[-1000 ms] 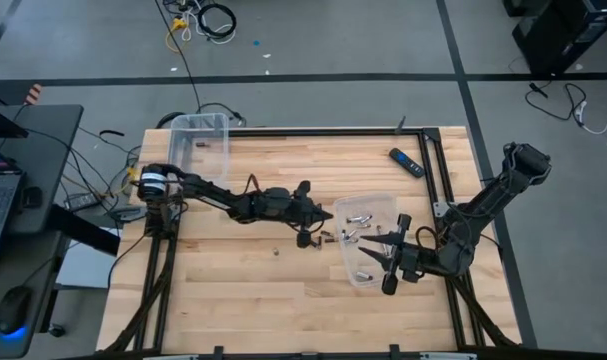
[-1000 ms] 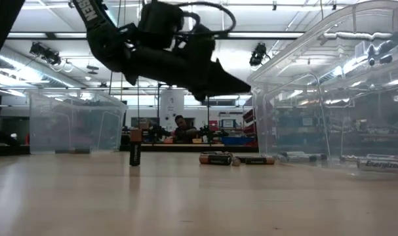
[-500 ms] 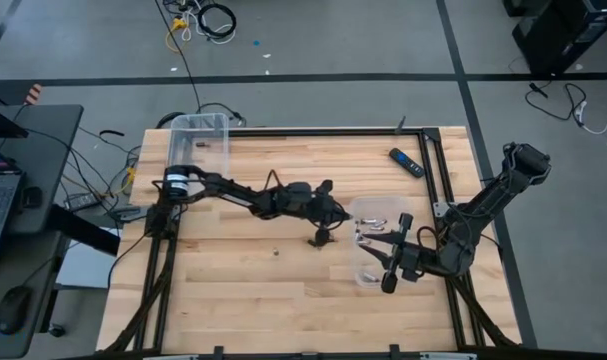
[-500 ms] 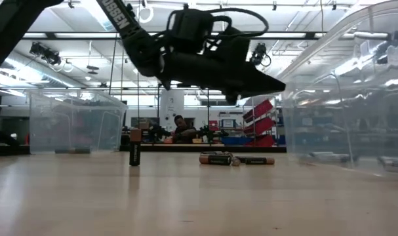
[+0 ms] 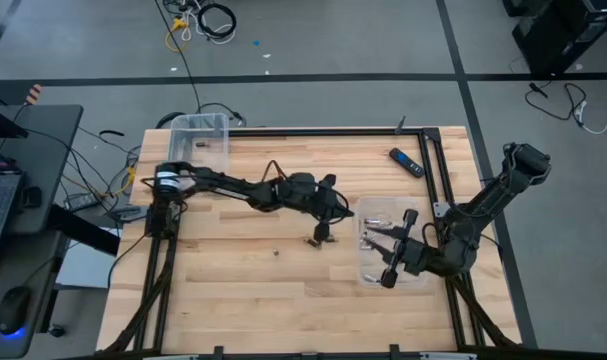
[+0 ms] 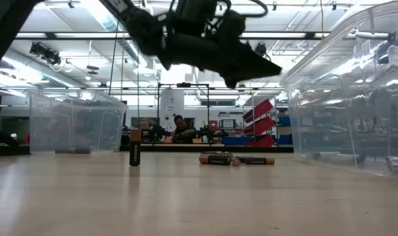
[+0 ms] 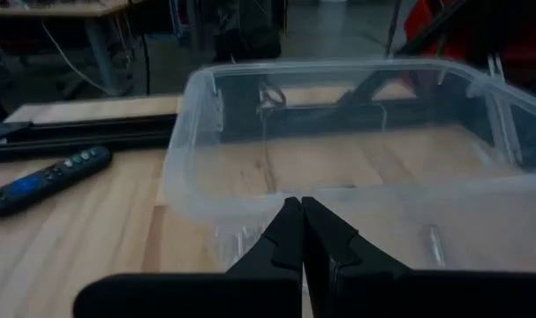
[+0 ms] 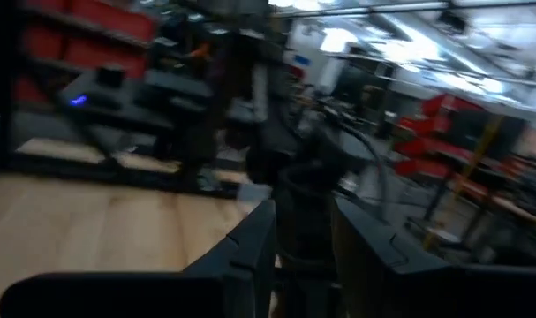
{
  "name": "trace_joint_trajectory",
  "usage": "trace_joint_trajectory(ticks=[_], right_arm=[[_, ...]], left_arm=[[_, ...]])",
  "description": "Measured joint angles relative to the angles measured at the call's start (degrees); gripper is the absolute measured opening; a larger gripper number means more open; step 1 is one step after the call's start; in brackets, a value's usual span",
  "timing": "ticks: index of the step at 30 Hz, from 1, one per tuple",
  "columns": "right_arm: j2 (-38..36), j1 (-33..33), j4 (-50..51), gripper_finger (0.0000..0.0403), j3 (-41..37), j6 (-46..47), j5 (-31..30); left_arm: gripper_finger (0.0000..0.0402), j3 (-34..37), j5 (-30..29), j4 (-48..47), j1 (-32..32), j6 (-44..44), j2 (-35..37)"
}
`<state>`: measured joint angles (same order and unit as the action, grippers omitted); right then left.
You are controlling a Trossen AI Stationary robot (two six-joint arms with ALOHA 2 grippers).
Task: Sort batteries
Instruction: Adjust the bottom transparent bin, then put the black and copper battery into the top transparent bin
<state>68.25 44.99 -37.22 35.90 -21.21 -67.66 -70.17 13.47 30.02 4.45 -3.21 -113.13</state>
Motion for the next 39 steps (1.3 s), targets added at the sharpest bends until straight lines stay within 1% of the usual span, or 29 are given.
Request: trace_joint_trajectory(ticks=[2, 3, 5, 9, 13, 16, 17, 20, 23, 27, 32, 34, 36, 37, 39], right_arm=[[0.00, -0.68, -1.56, 0.0099, 0.02, -0.08, -2.88], [0.00, -1.15, -1.82, 0.0099, 0.02, -0.16, -3.37], [0.00, -2.40, -1.57, 0.0099, 0.43, -0.30, -3.38], [-0.04, -4.77, -1.72, 0.0099, 1.60, -1.69, -2.99], [-0.04, -6.30, -1.74, 0.0099, 2.32, -2.96, -1.85], [-0.04, -7.15, -1.47, 0.0099, 2.32, -2.93, -0.33], [-0.04, -7.48, -1.25, 0.0099, 2.32, -2.66, 0.15], [-0.02, -8.43, -0.22, 0.0099, 2.32, -2.16, 1.62], [0.00, -9.27, 0.90, 0.0099, 2.32, -0.89, 2.47], [0.00, -10.82, 2.17, 0.0099, 2.32, 0.60, 4.38], [0.02, -12.70, 3.05, 0.0099, 2.32, 2.60, 7.48], [0.07, -13.26, 3.59, 0.0099, 2.31, 3.94, 8.04], [0.07, -13.94, 4.35, 0.0099, 2.32, 5.68, 8.88], [0.08, -14.15, 4.70, 0.0099, 2.32, 6.37, 9.09], [0.10, -14.71, 4.89, 0.0099, 2.27, 7.43, 9.61]], left_arm=[[0.0000, 0.04, 0.05, -6.29, 0.10, -2.32, 3.09], [0.0000, 0.00, -0.16, -9.00, 0.10, -3.76, 4.65], [0.0000, 0.02, -0.83, -15.86, 0.03, -6.50, 8.09], [0.0000, 0.02, -4.85, -26.94, -0.83, -10.26, 14.39], [0.0000, 0.06, -7.83, -41.17, -2.01, -13.11, 19.80], [0.0000, 0.47, -7.38, -52.47, -3.47, -17.48, 23.77], [0.0000, 1.28, -6.29, -55.85, -4.01, -19.37, 25.13], [0.0000, 5.35, -2.67, -61.59, -5.47, -21.75, 29.62], [0.0000, 10.36, -2.23, -60.84, -7.00, -16.97, 33.63], [0.0001, 18.02, -2.25, -57.82, -9.14, -8.72, 35.54], [0.0003, 27.18, -2.55, -47.22, -10.69, -4.24, 37.01], [0.0003, 30.55, -5.03, -39.32, -11.41, -3.34, 37.73], [0.0004, 33.84, -8.55, -34.78, -12.19, -2.27, 38.96], [0.0005, 34.99, -10.58, -32.77, -12.64, -1.97, 39.39], [0.0009, 37.89, -14.81, -33.02, -13.22, -0.65, 41.32]])
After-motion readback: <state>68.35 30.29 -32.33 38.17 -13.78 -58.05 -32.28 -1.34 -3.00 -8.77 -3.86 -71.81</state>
